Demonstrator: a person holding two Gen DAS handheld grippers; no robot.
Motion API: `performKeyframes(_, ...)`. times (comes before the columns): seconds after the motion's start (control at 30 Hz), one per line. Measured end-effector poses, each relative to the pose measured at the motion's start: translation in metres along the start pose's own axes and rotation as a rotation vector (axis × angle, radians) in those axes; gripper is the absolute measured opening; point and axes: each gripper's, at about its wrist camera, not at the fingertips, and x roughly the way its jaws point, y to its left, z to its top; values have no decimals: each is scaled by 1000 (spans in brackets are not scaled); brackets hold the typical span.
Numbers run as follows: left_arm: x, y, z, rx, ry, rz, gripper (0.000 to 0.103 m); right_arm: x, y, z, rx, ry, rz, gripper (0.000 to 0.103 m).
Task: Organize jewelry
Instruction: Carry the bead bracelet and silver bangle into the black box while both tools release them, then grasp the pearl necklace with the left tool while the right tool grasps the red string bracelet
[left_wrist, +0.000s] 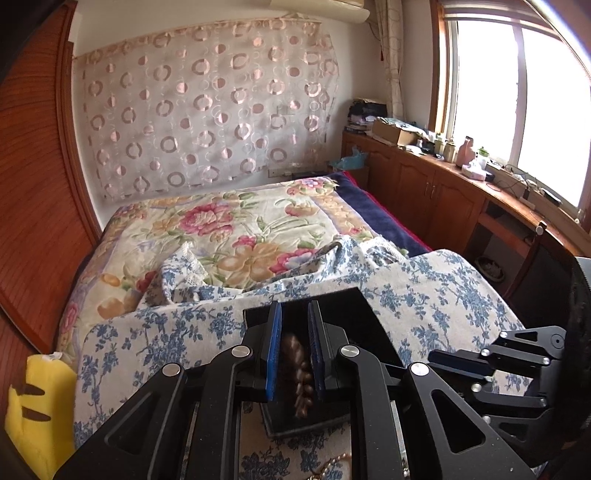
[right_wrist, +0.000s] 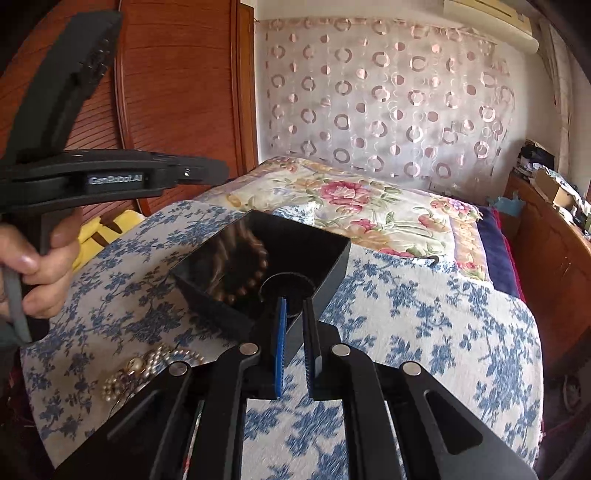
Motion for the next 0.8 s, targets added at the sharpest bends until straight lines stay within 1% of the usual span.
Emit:
performKeyframes(0.13,-12,1,-12,-1,4,-3,14,-12,8,-12,-1,-5,7,10)
performKeyframes(0.33,-34,2,-46,8,18,-16,14,-29,24,-32,4,-13,23,10)
performKeyframes(0.5,-46,0,-79,-5,49,-49,14,-40,37,-49,6,-5,29,10)
performKeyframes(0.53,-47,-1,-85,-7,55,-53,14,-42,40,-55,9,-1,30,15)
performKeyframes(0.57,-48,-1,-89,-8,62,-58,14,-44,41,-57,11,0,28,22)
performKeyframes(0.6,-49,-2,-96,-10,71,-62,14,-45,43,-60,14,2,26,23)
performKeyframes(0.8,-52,-7,-126,-24,114,-92,15,-52,49,-83,53,28,40,24)
